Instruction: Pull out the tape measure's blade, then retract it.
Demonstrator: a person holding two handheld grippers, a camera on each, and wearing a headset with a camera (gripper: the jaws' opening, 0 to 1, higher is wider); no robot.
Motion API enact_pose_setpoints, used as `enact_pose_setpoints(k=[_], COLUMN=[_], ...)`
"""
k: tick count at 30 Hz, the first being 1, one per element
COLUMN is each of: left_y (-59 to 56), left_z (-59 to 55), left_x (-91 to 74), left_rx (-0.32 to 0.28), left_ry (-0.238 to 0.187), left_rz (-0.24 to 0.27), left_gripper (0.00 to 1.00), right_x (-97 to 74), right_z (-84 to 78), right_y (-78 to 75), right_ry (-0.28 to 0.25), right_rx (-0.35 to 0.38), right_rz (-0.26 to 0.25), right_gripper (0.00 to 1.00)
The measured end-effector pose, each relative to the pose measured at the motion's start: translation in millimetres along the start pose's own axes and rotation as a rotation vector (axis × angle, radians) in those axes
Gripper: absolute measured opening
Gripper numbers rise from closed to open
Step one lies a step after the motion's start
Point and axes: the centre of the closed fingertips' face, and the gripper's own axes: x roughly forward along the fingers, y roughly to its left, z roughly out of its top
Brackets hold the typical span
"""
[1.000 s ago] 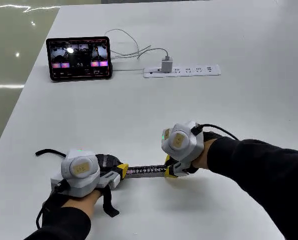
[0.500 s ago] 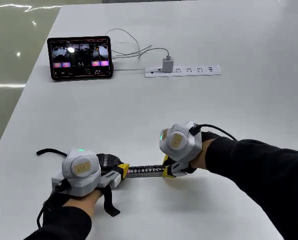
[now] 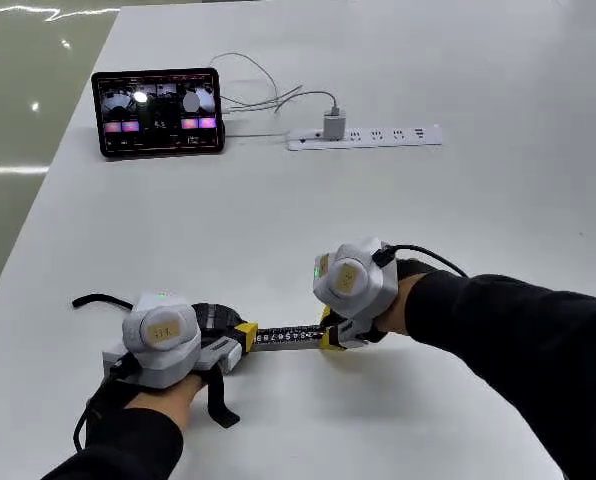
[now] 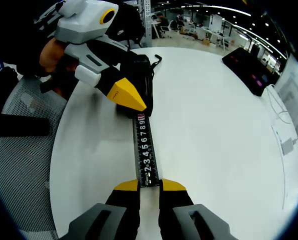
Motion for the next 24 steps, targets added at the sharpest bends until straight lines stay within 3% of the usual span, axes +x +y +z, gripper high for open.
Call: enact_pose_setpoints(k=[24], left_y=[0.8], left_z=[-0.4], left_x=[-0.1], left_rx=[-0.001], left_ry=[0.0], left_rz=[0.0], left_gripper=[0.61], right_x=[2.8], right_z=[7.4], right_y=[1.2], right_ry=[-0.011], right_rx=[0.01], right_rz=[-0.002], right_gripper=[0.09])
